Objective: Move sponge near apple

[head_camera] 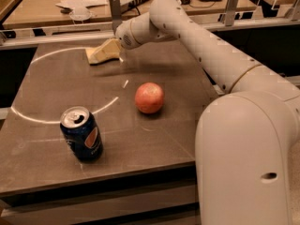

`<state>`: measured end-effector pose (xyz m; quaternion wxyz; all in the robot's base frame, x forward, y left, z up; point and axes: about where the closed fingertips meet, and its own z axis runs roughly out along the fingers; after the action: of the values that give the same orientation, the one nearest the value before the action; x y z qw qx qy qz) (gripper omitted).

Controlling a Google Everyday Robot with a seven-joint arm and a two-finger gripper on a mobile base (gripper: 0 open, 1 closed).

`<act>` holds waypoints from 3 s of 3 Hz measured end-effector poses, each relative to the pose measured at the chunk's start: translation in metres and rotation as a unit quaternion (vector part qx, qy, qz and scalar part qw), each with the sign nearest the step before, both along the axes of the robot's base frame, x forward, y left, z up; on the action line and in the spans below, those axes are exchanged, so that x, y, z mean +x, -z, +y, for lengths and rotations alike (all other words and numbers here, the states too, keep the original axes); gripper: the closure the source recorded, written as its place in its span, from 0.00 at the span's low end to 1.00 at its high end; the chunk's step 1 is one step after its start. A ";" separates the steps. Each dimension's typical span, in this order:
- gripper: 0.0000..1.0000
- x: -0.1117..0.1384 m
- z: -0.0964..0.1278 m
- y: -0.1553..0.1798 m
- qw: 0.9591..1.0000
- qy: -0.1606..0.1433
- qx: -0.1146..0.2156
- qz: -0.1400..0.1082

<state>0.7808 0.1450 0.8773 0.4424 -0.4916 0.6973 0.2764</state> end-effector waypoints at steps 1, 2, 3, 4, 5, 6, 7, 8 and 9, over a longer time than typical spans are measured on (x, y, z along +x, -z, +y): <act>0.00 0.000 0.022 -0.001 1.000 -0.015 -0.005 0.013; 0.00 0.004 0.009 0.029 0.998 -0.007 -0.045 0.037; 0.03 0.007 -0.017 0.053 0.997 0.005 -0.066 0.049; 0.34 0.007 -0.029 0.060 0.997 -0.011 -0.075 0.034; 0.56 0.006 -0.034 0.060 0.996 -0.017 -0.081 0.030; 0.88 0.006 -0.034 0.051 0.996 -0.017 -0.081 0.030; 1.00 0.006 -0.034 0.046 0.996 -0.017 -0.081 0.030; 1.00 0.006 -0.034 0.046 0.996 -0.017 -0.081 0.030; 1.00 -0.010 -0.058 0.026 0.997 0.002 -0.079 0.016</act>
Offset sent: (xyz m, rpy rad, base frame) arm 0.0069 0.0016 -0.0402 -0.1535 0.1074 -0.0008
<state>0.7706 0.0867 0.8510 0.3921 -0.5188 0.7249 0.2274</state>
